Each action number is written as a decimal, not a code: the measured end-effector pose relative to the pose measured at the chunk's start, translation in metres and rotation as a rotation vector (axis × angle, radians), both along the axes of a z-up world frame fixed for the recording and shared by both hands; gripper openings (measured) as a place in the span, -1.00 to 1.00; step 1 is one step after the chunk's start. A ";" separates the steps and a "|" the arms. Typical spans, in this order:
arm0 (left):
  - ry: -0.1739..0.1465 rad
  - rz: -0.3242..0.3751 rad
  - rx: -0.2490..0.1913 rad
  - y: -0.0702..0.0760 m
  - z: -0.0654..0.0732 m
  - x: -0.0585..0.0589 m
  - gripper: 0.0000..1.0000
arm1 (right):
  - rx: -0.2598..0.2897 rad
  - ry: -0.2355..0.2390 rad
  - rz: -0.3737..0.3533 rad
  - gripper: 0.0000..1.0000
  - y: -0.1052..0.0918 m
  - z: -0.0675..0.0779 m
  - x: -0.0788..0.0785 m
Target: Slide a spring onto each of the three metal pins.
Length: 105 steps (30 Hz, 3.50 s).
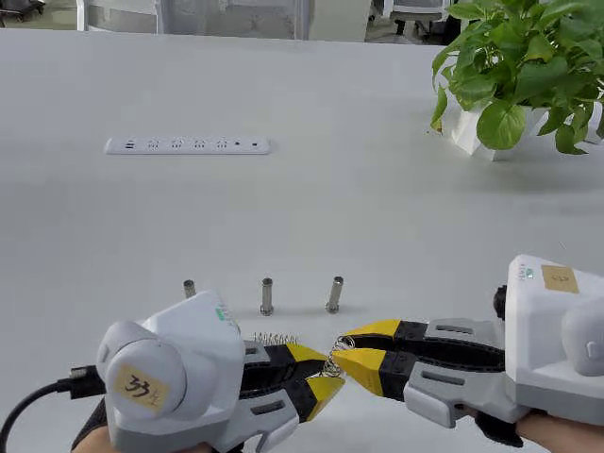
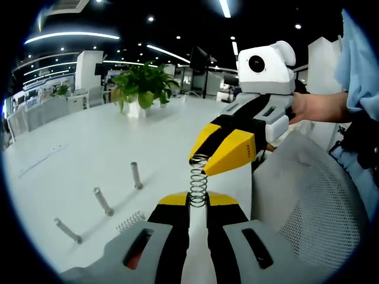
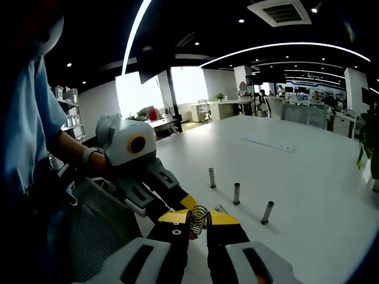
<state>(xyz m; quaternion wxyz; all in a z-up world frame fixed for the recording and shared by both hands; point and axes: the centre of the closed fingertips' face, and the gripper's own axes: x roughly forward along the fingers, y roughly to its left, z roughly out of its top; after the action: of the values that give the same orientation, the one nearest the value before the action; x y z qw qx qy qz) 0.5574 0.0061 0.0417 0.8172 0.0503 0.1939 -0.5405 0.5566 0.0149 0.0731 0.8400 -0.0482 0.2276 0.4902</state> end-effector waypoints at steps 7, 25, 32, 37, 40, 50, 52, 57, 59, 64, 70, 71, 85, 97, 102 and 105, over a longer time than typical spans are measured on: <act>-0.012 -0.018 0.024 0.002 -0.003 0.002 -0.88 | -0.143 -0.053 0.100 -0.43 -0.007 -0.006 0.001; -0.093 -0.141 0.170 0.006 -0.014 0.000 -0.88 | -0.540 -0.151 0.603 -0.57 0.004 -0.011 -0.008; -0.105 -0.154 0.175 0.003 -0.013 0.000 -0.88 | -0.580 -0.134 0.671 -0.64 0.006 -0.022 -0.010; -0.111 -0.165 0.178 0.000 -0.012 0.000 -0.88 | -0.601 -0.119 0.706 -0.70 0.005 -0.027 -0.010; -0.117 -0.170 0.180 -0.002 -0.011 0.000 -0.88 | -0.610 -0.118 0.721 -0.75 0.004 -0.027 -0.010; -0.130 -0.186 0.173 -0.006 -0.007 0.000 -0.88 | -0.640 -0.108 0.755 -0.83 -0.001 -0.029 -0.010; -0.131 -0.186 0.171 -0.006 -0.006 0.000 -0.88 | -0.646 -0.110 0.754 -0.81 -0.001 -0.029 -0.009; -0.133 -0.183 0.166 -0.005 -0.004 0.001 -0.88 | -0.652 -0.105 0.761 -0.84 0.000 -0.029 -0.009; -0.133 -0.183 0.163 -0.005 -0.003 0.000 -0.88 | -0.652 -0.102 0.762 -0.84 0.000 -0.029 -0.009; -0.136 -0.182 0.162 -0.006 -0.003 0.001 -0.88 | -0.662 -0.099 0.773 -0.84 0.002 -0.030 -0.009; -0.132 -0.183 0.152 -0.006 -0.003 0.000 -0.88 | -0.659 -0.079 0.772 -0.85 0.001 -0.030 -0.010; -0.131 -0.186 0.149 -0.007 -0.003 -0.001 -0.88 | -0.659 -0.065 0.770 -0.85 0.001 -0.030 -0.011; -0.124 -0.157 0.107 -0.002 0.001 -0.001 -0.87 | -0.663 -0.082 0.803 -0.86 0.006 -0.026 -0.012; -0.118 -0.102 0.093 0.012 -0.001 -0.001 -0.86 | -0.653 -0.082 0.830 -0.86 0.020 -0.028 -0.012; -0.113 -0.066 0.086 0.018 -0.001 0.001 -0.82 | -0.639 -0.079 0.834 -0.86 0.026 -0.027 -0.012; -0.109 -0.036 0.077 0.023 -0.001 0.003 -0.69 | -0.629 -0.082 0.837 -0.86 0.030 -0.026 -0.012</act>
<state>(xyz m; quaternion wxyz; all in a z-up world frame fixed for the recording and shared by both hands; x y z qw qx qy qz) 0.5608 0.0292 0.0405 0.8140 0.1147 0.1689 -0.5438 0.5446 0.0454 0.0469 0.5254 -0.4043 0.2920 0.6894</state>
